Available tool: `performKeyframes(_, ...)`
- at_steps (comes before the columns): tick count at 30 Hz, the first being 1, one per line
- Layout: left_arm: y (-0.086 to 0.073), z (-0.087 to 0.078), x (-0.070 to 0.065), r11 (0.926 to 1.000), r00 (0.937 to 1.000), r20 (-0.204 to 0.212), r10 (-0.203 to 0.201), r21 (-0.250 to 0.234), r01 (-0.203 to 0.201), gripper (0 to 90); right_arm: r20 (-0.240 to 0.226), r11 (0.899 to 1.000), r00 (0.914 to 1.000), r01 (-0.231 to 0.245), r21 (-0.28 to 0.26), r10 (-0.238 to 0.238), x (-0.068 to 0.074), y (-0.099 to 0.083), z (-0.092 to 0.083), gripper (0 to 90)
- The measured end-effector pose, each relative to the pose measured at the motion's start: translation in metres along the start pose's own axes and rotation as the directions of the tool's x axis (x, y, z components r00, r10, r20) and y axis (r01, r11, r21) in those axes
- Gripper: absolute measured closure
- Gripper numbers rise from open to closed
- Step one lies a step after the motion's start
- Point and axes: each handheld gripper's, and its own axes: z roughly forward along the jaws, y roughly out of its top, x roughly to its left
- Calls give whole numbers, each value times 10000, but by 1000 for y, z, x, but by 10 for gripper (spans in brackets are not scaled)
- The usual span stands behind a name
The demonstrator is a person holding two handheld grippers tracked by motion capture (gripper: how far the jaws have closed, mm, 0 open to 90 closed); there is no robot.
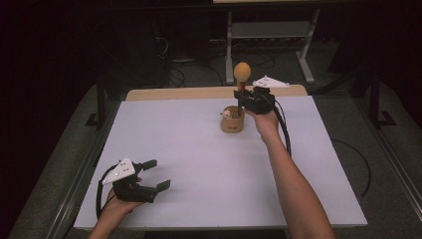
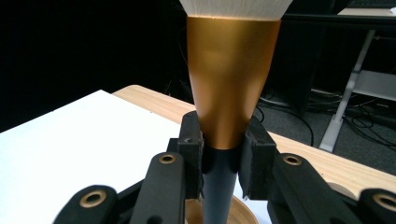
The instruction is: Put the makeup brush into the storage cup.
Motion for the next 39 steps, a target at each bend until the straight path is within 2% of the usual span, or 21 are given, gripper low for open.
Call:
performKeyframes(8,0,0,-1,10000,9999,83,-73,-65,73,99,93,9993,9999,-84,362,80,-4,-9,11,723)
performKeyframes(13,0,0,0,9996,9996,152,-245,-128,247,100,182,9978,9997,125,650,-137,-4,-14,17,723)
performKeyframes(28,0,0,0,9998,9996,201,-200,-63,201,101,216,9910,9991,337,1295,-368,-3,-23,30,720)
performKeyframes(31,0,0,0,9999,9996,217,-166,-34,167,102,130,9899,9998,148,1413,-168,-3,-25,31,693)
performKeyframes(33,0,0,0,9999,9996,222,-167,-38,168,102,96,9896,9998,139,1435,-154,-3,-25,31,630)
performKeyframes(35,0,0,0,9998,9996,222,-183,-53,184,102,55,9883,9998,190,1512,-201,-3,-26,31,618)
performKeyframes(39,0,0,0,9999,9997,237,-114,-6,114,102,-90,9905,10000,48,1378,-36,-4,-24,28,572)
